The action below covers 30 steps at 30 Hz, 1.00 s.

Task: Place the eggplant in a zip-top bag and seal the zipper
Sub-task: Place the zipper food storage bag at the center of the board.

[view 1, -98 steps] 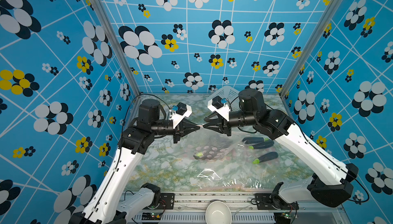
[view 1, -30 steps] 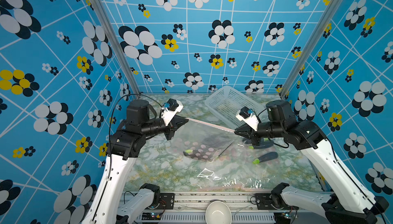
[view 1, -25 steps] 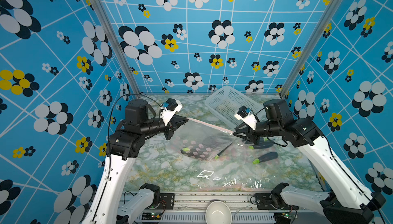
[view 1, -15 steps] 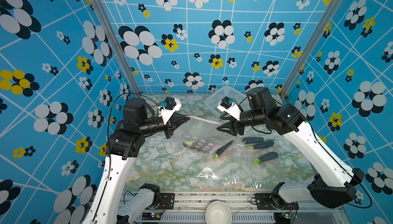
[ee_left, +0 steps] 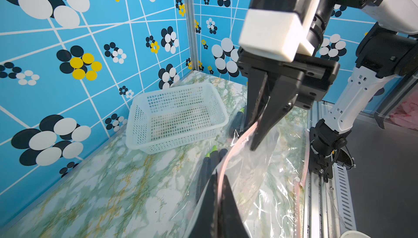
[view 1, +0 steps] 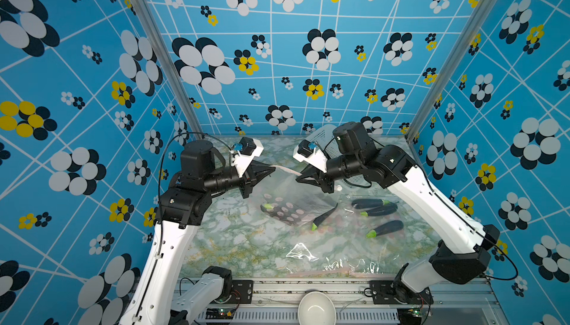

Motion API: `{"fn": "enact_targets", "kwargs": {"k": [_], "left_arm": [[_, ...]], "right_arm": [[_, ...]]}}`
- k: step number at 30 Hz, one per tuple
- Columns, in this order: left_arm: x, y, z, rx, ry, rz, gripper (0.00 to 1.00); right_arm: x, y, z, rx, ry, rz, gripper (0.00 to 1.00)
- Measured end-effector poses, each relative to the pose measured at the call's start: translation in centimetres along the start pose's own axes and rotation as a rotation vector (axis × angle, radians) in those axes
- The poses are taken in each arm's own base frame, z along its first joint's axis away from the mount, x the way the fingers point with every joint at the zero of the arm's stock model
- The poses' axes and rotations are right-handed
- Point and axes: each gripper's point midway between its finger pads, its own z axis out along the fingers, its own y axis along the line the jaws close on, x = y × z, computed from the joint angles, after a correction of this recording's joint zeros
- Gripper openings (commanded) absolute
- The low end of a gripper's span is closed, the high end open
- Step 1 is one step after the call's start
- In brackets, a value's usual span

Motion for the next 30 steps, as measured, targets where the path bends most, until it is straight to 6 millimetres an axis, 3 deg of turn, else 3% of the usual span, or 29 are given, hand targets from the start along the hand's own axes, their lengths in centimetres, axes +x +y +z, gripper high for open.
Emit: {"fn": "enact_targets", "kwargs": {"k": [2, 4, 7, 12, 15, 18, 21, 24, 30], "left_arm": [[0.2, 0.8, 0.0, -0.044, 0.011, -0.024, 0.34], [0.4, 2.1, -0.1, -0.126, 0.022, -0.055, 0.48], [1.0, 5.2, -1.0, -0.324, 0.045, -0.126, 0.56], [2.5, 10.6, -4.5, -0.711, 0.086, -0.249, 0.59], [2.2, 12.3, -6.5, -0.863, 0.080, -0.270, 0.60], [1.9, 13.3, -8.2, -0.973, 0.068, -0.281, 0.61], [2.0, 13.9, -9.5, -1.056, 0.067, -0.294, 0.61], [2.3, 14.3, -10.3, -1.110, 0.070, -0.310, 0.62], [2.9, 14.7, -11.4, -1.181, 0.064, -0.356, 0.62]], "right_arm": [[0.1, -0.7, 0.6, 0.021, 0.005, -0.001, 0.00], [0.1, -1.7, 1.2, 0.054, 0.009, -0.010, 0.00], [-0.1, -3.8, 2.3, 0.126, 0.017, -0.038, 0.00], [-1.7, -8.7, 5.0, 0.272, 0.014, -0.103, 0.00], [-3.0, -11.3, 6.5, 0.346, 0.008, -0.147, 0.00], [-3.6, -12.6, 7.4, 0.391, 0.007, -0.199, 0.00], [-3.4, -11.5, 8.6, 0.379, 0.019, -0.258, 0.00], [-1.8, -8.6, 11.1, 0.299, 0.038, -0.287, 0.00], [5.2, -0.8, 17.9, 0.051, 0.130, -0.232, 0.05]]}}
